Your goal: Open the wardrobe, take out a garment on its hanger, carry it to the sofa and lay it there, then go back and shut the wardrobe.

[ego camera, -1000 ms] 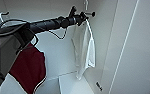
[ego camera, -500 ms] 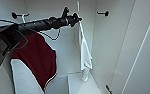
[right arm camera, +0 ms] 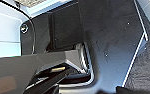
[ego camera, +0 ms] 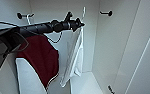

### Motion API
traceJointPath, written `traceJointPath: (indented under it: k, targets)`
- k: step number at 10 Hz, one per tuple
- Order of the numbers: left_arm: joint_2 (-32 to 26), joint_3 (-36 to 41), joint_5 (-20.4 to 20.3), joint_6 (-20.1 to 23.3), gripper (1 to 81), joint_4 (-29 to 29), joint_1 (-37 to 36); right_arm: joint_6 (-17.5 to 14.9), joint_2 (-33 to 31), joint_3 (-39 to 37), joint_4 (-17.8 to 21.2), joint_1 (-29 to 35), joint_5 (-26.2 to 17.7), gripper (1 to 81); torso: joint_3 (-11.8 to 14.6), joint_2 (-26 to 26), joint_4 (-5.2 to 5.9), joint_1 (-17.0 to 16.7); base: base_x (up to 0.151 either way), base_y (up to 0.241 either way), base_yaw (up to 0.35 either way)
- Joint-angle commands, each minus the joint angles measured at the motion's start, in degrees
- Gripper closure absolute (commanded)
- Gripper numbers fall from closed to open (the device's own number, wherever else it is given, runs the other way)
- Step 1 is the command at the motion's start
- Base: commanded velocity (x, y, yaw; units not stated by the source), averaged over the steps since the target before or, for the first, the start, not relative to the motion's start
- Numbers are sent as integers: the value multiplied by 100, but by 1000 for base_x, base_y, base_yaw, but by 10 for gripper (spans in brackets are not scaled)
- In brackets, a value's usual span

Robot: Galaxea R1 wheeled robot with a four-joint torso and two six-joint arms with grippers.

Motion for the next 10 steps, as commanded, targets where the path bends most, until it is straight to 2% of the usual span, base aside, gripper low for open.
traceJointPath:
  k: [1,5,6,7,10]
  targets:
    - [-375,413,-268,120,811,333,-899,-21,80,48,-50,178,-296,10,0,0,0,0,0,0,0]
    - [-805,817,-268,120,811,376,-724,-21,80,48,-67,178,-296,10,0,0,0,0,0,0,0]
    - [-823,818,-268,128,811,403,-680,-21,80,48,-67,178,-296,10,215,0,-2,0,0,0,0]
    - [-814,818,-268,120,811,456,-662,-21,80,48,-67,178,-296,10,5,0,-2,0,0,0,0]
    - [-700,756,-268,120,811,473,-662,-21,80,48,-67,187,-296,10,48,2,-2,2,0,0,0]
